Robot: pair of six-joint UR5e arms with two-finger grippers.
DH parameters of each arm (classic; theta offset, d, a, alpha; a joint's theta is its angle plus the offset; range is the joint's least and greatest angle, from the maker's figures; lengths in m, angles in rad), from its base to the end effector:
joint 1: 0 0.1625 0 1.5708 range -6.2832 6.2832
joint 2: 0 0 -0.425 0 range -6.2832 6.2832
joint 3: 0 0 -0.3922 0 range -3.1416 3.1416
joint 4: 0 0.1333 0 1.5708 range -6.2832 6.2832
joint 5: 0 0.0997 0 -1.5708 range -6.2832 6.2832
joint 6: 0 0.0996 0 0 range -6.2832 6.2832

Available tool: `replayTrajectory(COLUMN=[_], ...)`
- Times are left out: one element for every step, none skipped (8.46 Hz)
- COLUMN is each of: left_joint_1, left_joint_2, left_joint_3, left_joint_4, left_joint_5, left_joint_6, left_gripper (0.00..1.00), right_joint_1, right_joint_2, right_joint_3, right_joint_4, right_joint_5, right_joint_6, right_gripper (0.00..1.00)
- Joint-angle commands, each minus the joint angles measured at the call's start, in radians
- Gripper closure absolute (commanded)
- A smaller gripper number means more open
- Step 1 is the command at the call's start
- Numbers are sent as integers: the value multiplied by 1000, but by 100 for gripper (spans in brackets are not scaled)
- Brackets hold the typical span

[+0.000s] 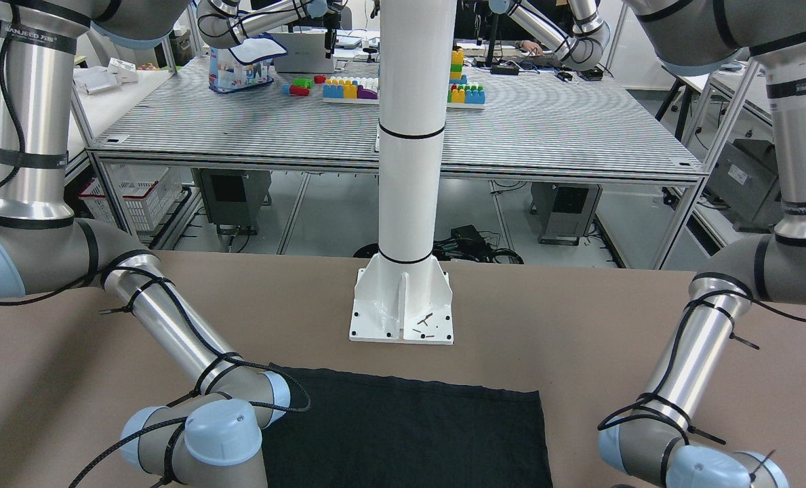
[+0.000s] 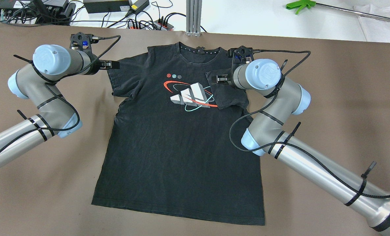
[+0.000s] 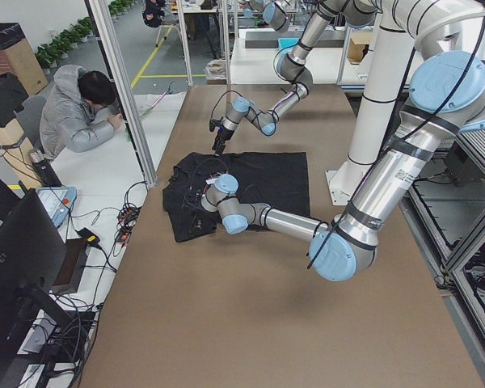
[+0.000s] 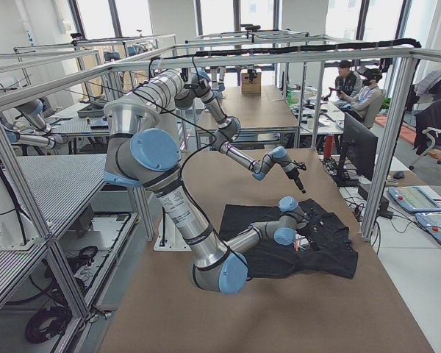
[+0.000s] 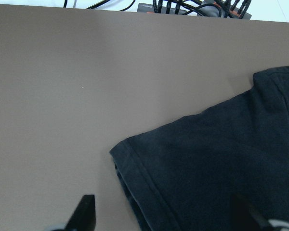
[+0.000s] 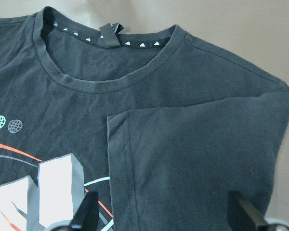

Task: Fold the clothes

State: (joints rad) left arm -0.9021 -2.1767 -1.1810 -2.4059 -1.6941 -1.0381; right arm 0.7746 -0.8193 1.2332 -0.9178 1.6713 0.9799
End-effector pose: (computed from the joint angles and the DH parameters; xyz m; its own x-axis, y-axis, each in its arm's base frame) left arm 0.3765 -0.6717 0.3903 0.6270 0.0194 -0.7788 0.4574 0.8000 0.3882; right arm -0.4742 -0.6366 0.2758 0.6393 -0.1499 0.7542 -0.3335 0.8297 0.4476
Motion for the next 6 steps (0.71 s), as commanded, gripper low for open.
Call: replayTrajectory(left_joint_1=[40, 48, 61, 66, 68, 68], left_joint_2=[-55, -52, -48, -45, -35, -31], left_joint_3=[135, 141, 141, 141, 141, 143], left_joint_4=[-94, -94, -94, -94, -93, -93], left_joint_5=[56, 60, 82, 85, 86, 86], left_joint_6=[-13, -7, -5, -2, 0, 1], left_gripper=[0, 0, 0, 0, 0, 0], right_joint_1=[0, 0, 0, 0, 0, 0], right_joint_2=[-9, -12, -12, -12, -12, -12], right_joint_3=[0, 0, 0, 0, 0, 0], right_joint_4=[2, 2, 2, 2, 2, 2], right_joint_5=[-2, -4, -4, -5, -5, -7], right_joint_6=[0, 0, 0, 0, 0, 0], right_gripper=[6, 6, 6, 6, 6, 6])
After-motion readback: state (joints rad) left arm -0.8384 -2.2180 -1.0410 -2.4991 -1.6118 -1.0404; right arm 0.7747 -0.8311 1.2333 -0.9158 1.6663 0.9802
